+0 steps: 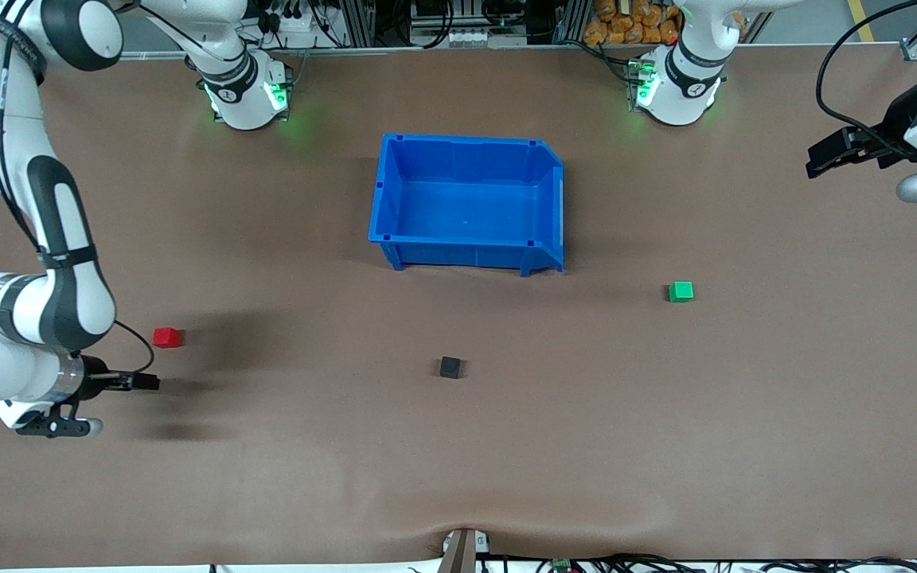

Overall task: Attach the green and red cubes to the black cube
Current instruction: 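Reach the right gripper to the red cube and grasp it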

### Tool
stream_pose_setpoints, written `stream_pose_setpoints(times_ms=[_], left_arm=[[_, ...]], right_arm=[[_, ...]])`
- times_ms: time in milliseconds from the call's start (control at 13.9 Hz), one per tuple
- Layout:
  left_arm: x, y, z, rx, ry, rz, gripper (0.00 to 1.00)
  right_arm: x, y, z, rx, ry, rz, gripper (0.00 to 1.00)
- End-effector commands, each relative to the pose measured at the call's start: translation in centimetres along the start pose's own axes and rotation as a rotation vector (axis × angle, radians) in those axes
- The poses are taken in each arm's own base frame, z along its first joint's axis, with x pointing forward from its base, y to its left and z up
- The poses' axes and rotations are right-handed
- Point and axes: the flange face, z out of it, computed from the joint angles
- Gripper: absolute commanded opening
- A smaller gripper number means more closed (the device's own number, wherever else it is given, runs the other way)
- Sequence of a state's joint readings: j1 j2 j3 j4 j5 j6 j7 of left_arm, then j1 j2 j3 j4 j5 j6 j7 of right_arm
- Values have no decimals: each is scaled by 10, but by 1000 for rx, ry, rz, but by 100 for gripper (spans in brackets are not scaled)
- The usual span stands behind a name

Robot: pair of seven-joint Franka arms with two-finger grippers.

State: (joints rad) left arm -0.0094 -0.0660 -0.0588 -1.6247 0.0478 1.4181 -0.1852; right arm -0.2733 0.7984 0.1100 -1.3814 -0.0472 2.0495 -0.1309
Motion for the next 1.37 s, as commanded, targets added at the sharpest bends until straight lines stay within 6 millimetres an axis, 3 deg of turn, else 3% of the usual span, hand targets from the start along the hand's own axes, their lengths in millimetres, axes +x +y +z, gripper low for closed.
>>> stream_pose_setpoints(times_ms=[0,360,721,937,1009,1081,1153,1297], left_arm=[[4,0,11,5,-1,-8,100],[18,4,45,5,-3,-3,100],[28,9,90,3,2,3,100],[32,12,122,2,6,9,100],[34,13,134,0,11,9,100],[36,15,148,-1,12,12,100],[38,17,161,-2,12,17,100],[45,24,197,-6,21,27,100]], right_arm=[[-15,1,28,31,-101,-31,100],[-25,-10,39,49,-190,-26,100],[-30,-16,50,55,-235,-32,70],[-34,-23,59,55,-252,-41,69],[-33,-23,58,55,-250,-44,54],[-32,-23,56,53,-246,-49,20],[-32,-21,55,54,-244,-44,0],[-31,-18,59,62,-241,-33,0]])
